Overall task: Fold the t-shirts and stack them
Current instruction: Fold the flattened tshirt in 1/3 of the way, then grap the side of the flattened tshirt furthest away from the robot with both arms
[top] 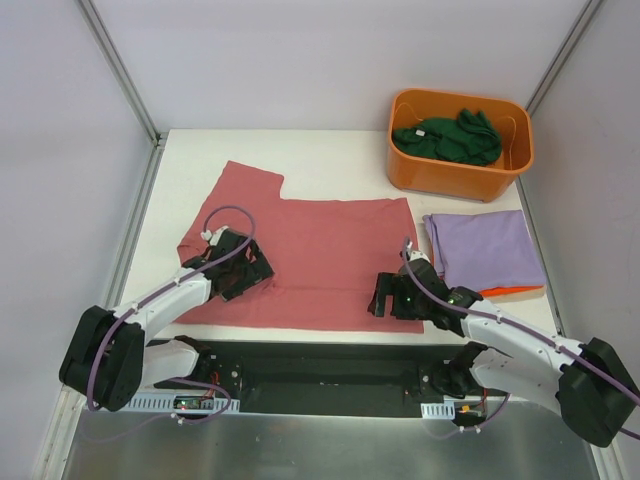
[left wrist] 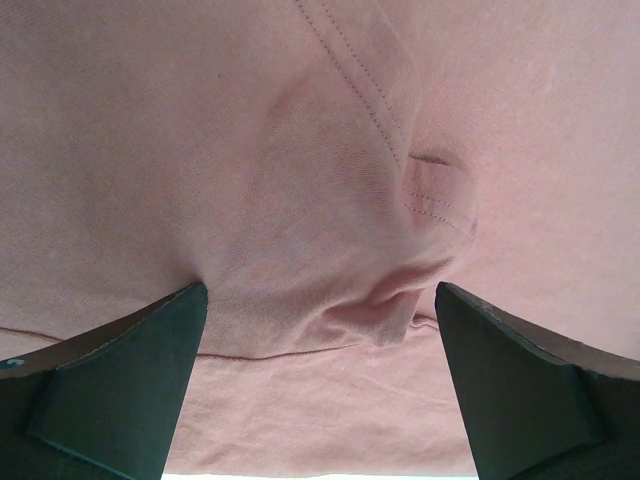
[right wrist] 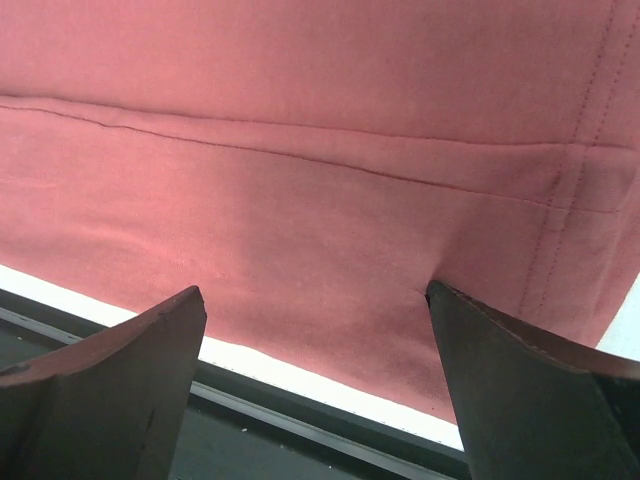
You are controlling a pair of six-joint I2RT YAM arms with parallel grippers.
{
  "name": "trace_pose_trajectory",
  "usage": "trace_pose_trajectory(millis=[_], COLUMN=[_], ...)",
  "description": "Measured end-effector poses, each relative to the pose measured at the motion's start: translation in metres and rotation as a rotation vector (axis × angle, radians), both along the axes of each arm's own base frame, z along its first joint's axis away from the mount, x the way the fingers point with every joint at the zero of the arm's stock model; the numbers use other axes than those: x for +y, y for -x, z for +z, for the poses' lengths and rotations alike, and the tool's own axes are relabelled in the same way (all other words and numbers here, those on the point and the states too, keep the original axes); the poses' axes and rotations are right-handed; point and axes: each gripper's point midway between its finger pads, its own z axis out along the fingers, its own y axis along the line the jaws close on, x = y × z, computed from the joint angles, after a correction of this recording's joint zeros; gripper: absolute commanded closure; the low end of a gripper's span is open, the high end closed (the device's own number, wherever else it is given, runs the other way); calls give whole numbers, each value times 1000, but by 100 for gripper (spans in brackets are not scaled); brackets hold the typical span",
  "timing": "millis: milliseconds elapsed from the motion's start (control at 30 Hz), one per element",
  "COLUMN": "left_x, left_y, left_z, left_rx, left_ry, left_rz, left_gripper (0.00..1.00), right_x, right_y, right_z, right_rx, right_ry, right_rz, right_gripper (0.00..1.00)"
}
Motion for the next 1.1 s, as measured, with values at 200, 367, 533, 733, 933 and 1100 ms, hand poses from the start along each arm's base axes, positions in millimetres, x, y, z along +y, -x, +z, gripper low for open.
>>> trace_pose_trajectory(millis=[200, 367, 533, 733, 933, 1100], left_x=[1, 3, 4, 10, 8, 21], left_y=[6, 11, 13, 26, -2, -65], left_z=[0, 0, 1, 6, 58, 118], left_rx=[-11, -18, -25, 20, -47, -161], left_ry=[24, 38, 47, 20, -16, -10], left_rz=[23, 40, 47, 43, 21, 82], left_gripper=[1, 1, 1, 1, 1, 1], right_x=[0, 2, 2, -8, -8, -7], right_y=[-2, -6, -6, -9, -41, -80], right_z=[-1, -1, -1, 4, 60, 111], right_rx=[-1, -3, -7, -18, -169, -311], right_ry=[9, 23, 27, 77, 77, 93], right_rz=[-10, -12, -20, -48, -94, -118], right_gripper=[4, 4, 4, 4, 4, 4])
